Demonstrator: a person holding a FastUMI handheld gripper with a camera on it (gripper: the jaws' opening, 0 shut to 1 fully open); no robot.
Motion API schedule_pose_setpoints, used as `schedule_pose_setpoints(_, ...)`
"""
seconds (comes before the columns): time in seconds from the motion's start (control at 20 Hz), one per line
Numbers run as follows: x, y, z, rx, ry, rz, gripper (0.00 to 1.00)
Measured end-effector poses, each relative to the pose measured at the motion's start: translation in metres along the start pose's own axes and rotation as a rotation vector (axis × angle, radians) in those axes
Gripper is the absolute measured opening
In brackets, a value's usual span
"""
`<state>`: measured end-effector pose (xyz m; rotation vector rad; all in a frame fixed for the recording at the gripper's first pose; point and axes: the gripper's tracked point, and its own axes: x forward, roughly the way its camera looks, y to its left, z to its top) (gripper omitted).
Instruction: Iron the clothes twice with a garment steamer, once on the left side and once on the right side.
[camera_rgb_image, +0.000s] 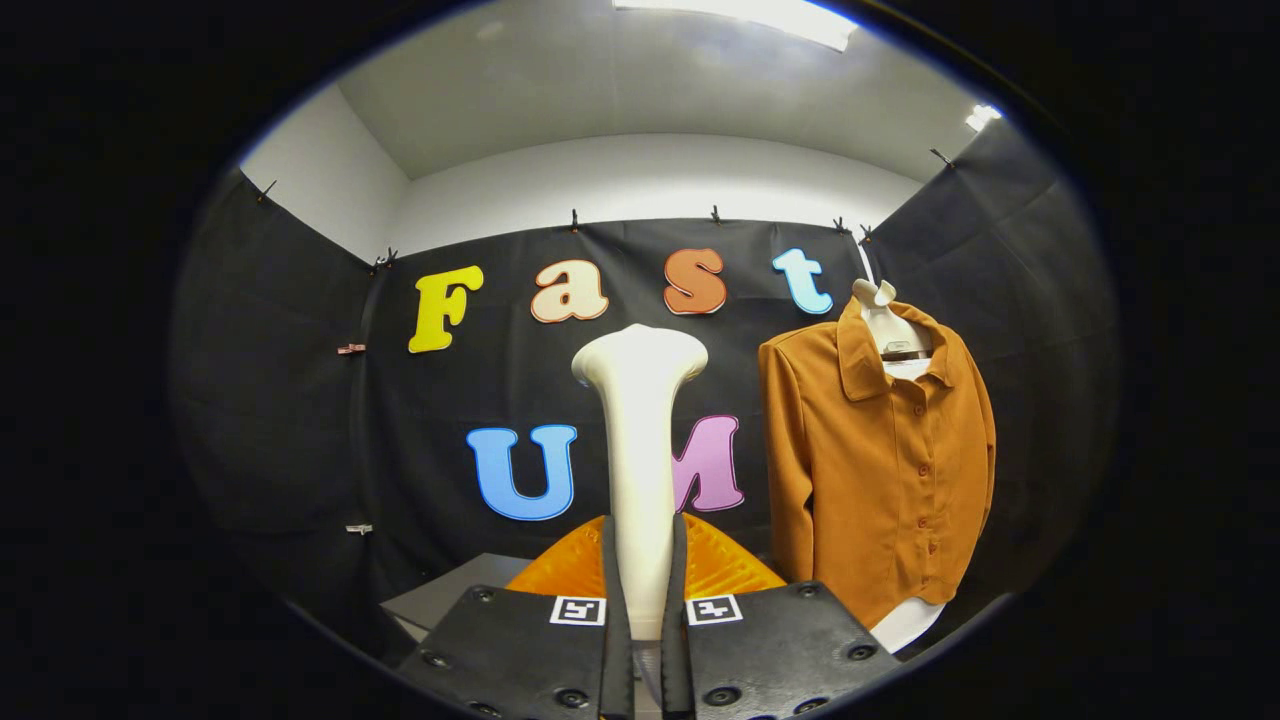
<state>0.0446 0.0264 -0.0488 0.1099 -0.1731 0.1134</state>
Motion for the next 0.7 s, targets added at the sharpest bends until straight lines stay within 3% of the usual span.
schedule_pose_setpoints(0.7,-0.0011,0.0017,0.0027,-0.010,-0.003,0.012,0.14)
